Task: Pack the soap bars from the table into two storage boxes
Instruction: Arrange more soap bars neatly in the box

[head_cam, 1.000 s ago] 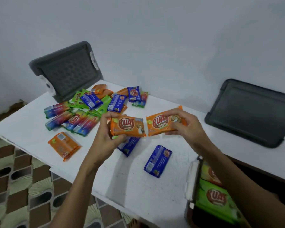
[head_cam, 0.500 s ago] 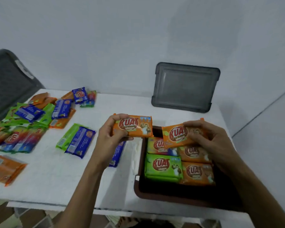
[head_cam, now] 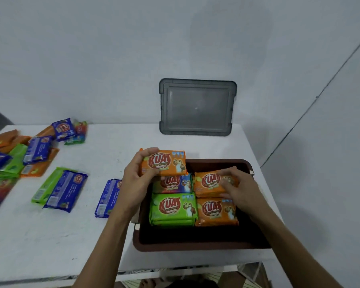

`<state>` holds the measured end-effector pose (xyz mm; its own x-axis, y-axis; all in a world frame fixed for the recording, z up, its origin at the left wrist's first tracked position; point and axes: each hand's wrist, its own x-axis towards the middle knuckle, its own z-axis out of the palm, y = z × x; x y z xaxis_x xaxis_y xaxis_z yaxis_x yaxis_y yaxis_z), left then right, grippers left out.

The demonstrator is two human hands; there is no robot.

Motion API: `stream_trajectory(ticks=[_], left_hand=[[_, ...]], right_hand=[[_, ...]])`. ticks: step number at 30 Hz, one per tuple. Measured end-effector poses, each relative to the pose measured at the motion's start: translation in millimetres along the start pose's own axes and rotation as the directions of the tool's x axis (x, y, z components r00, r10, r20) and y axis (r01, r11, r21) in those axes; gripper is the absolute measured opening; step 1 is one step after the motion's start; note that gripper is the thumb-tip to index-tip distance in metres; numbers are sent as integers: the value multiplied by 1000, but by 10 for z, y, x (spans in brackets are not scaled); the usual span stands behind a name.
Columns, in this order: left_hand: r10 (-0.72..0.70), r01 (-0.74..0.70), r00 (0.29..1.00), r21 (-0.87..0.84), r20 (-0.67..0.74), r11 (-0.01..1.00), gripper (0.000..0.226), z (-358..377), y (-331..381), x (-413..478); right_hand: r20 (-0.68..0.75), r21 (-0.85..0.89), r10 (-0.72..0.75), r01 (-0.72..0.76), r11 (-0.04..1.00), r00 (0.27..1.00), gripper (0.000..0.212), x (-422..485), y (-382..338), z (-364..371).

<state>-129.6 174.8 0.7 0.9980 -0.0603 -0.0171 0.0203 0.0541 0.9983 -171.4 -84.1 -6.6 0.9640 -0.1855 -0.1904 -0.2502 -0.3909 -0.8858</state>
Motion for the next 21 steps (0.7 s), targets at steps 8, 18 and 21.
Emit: stream_trajectory(ticks=[8,18,21], left_hand=[[-7,7,1000,28,-1,1000,37,-3,-14,-6],[-13,11,999,53,43,999,37,8,20,0],[-19,15,998,57,54,998,37,8,46,-11]], right_hand=[[-100,-535,-248,158,830,964,24,7,159,153],[20,-646,-96,86,758,995,27,-71,62,213],[34,-655,-46,57,754,998,33,-97,-9,176]])
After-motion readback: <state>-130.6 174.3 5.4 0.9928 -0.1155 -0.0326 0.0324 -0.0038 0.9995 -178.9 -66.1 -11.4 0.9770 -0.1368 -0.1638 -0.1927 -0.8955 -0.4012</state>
